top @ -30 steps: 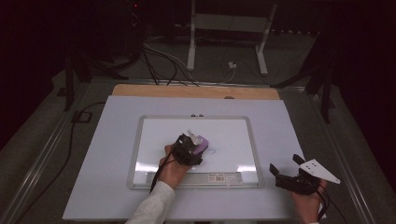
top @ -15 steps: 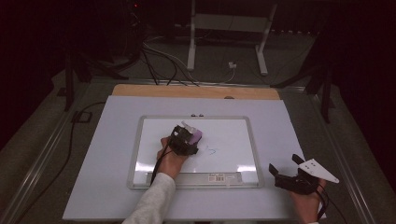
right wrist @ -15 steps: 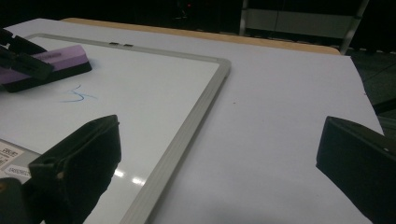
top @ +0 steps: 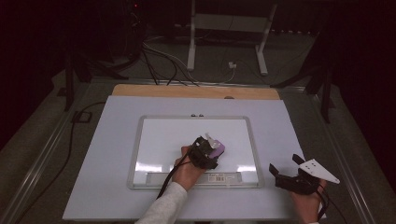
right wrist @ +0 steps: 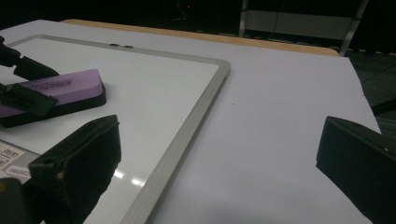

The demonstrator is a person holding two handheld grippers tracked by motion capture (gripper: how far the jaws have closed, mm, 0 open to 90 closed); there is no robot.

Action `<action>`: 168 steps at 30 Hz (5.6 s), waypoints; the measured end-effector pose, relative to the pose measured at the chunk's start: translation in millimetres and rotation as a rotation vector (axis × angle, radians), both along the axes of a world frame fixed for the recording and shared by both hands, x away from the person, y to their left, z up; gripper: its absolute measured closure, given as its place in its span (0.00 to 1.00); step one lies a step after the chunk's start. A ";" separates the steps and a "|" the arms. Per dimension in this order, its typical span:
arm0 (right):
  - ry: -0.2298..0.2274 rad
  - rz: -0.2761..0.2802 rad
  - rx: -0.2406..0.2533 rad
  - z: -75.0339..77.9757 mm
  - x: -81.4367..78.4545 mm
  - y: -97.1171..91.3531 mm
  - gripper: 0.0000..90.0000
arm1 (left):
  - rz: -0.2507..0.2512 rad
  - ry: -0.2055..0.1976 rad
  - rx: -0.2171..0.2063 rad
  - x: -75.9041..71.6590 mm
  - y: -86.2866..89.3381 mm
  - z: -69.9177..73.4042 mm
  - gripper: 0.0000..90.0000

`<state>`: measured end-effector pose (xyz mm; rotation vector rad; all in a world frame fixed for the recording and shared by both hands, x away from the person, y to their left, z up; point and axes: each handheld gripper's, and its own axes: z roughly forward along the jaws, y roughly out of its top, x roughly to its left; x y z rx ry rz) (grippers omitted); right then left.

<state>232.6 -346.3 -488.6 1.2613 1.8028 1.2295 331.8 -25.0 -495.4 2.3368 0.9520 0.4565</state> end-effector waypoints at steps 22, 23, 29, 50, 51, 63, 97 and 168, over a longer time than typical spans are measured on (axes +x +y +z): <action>0.002 0.001 -0.003 -0.8 0.2 -0.1 0.00 | 0.177 0.010 0.008 33.1 33.4 -0.6 0.46; 0.002 0.002 -0.004 -0.8 0.2 -0.1 0.00 | 0.169 0.009 0.007 32.0 31.6 -0.6 0.46; 0.002 0.003 -0.004 -0.8 0.3 0.1 0.00 | 0.107 0.010 -0.002 25.7 20.8 -0.7 0.46; 0.001 0.002 -0.003 -0.5 -0.3 -0.4 0.00 | -0.042 -0.013 0.038 8.7 -11.8 1.0 0.46; 0.001 0.001 -0.002 -0.5 -0.4 -0.7 0.00 | -0.021 -0.017 0.047 11.5 -9.3 1.1 0.46; 0.003 0.001 0.000 -0.4 -0.5 -1.2 0.00 | 0.109 -0.029 0.091 27.6 13.2 1.7 0.46; 0.002 -0.007 0.004 -0.1 -0.9 -3.0 0.00 | 0.239 -0.008 0.012 38.7 54.2 3.4 0.46; 0.006 -0.007 0.009 -0.6 -0.4 -2.7 0.00 | 0.531 -0.076 -0.014 41.5 167.8 -0.4 0.34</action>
